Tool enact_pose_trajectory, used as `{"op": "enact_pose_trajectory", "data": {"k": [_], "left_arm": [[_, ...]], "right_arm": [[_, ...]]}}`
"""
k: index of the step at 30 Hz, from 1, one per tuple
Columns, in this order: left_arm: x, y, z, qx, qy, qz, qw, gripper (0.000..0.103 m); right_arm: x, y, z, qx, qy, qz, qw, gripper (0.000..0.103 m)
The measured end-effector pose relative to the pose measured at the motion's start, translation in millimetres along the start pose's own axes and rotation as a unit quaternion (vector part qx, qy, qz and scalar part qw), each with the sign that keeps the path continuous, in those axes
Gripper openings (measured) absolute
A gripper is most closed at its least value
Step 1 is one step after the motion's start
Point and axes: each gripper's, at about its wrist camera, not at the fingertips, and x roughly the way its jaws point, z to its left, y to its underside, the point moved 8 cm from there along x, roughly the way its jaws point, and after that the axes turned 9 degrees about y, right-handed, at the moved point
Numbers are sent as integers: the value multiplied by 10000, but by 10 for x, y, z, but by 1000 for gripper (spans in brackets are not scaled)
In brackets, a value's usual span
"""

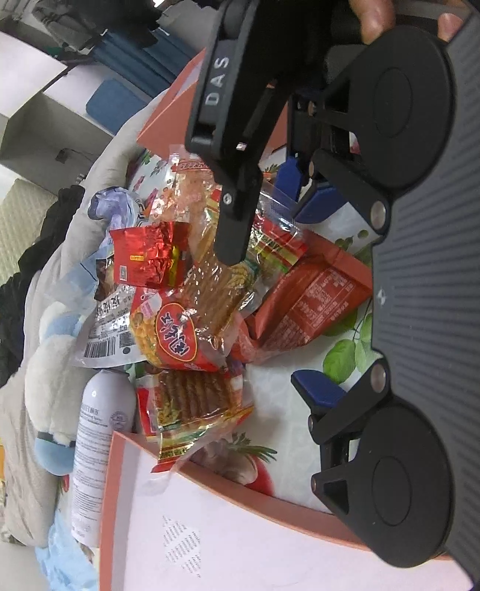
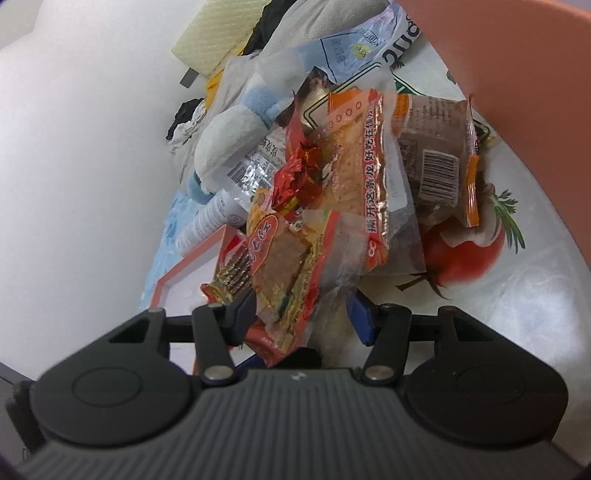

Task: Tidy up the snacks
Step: 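Grasp a red snack packet with the left tool while the right tool grasps a striped packet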

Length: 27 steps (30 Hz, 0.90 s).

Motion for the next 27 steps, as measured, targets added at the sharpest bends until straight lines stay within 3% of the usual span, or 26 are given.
{"op": "enact_pose_trajectory", "data": {"k": [4,6,8,9,12,27], "left_arm": [[4,22,-31,118,-69,-4,9999,69],[12,38,-25,58,-64,-15,10000,56],[7,45,-15,23,-132,-58,9999,51],[-2,48,-11,10,-123,-72,9999,50],[-47,80,-7,-92,-75,-83,9999,48],[-767,387,-169,-379,-369,-129,9985,44]], "right_arm": [[60,-30,2,-20,46,-26,10000,43],[74,-46,0,-44,60,-44,10000,33],[60,-63,18,-20,-12,-68,10000,25],[41,-66,29,-6,-55,-64,10000,14],[-57,-43,77,-98,-113,-78,9999,7],[-900,184,397,-859,-70,-454,9952,3]]}}
